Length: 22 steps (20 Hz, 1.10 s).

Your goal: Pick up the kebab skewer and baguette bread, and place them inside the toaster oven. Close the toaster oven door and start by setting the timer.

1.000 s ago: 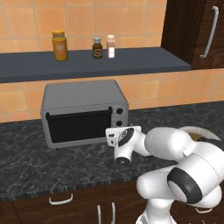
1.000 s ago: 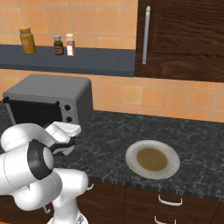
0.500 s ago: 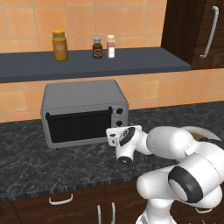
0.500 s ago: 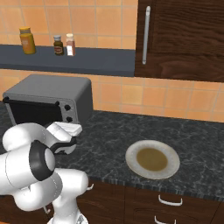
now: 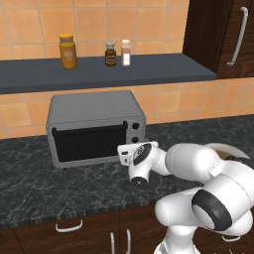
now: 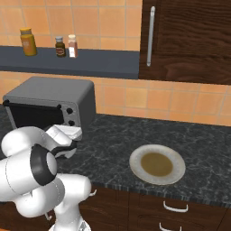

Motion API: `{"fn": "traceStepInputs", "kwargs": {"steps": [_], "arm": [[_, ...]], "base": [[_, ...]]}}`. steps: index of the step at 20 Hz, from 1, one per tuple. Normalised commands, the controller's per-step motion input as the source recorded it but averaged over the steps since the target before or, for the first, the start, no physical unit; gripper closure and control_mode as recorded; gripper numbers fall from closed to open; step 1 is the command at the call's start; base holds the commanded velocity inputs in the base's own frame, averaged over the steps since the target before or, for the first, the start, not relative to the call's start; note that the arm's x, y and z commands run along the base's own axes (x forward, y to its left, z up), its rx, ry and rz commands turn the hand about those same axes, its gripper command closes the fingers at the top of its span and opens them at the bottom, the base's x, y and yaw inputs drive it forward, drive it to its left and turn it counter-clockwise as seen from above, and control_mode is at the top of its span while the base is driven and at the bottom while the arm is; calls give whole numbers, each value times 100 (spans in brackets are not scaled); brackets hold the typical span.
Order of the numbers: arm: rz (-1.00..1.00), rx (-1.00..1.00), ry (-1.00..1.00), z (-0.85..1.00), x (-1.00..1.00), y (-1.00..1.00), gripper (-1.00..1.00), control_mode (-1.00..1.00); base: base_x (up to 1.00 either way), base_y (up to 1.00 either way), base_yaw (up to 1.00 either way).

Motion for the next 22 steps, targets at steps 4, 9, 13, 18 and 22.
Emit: {"fn": "traceStepInputs", "kwargs": {"steps": [4,9,13,18,22], "arm": [[0,0,0,0,0,1,-100,-100],[0,0,0,0,0,0,-100,-100],[0,0,0,0,0,0,-100,-100],[0,0,0,0,0,0,-100,-100],[0,0,0,0,7,16,100,-100]], "base": [[0,0,0],[0,0,0],[0,0,0],[0,0,0],[0,0,0]]}}
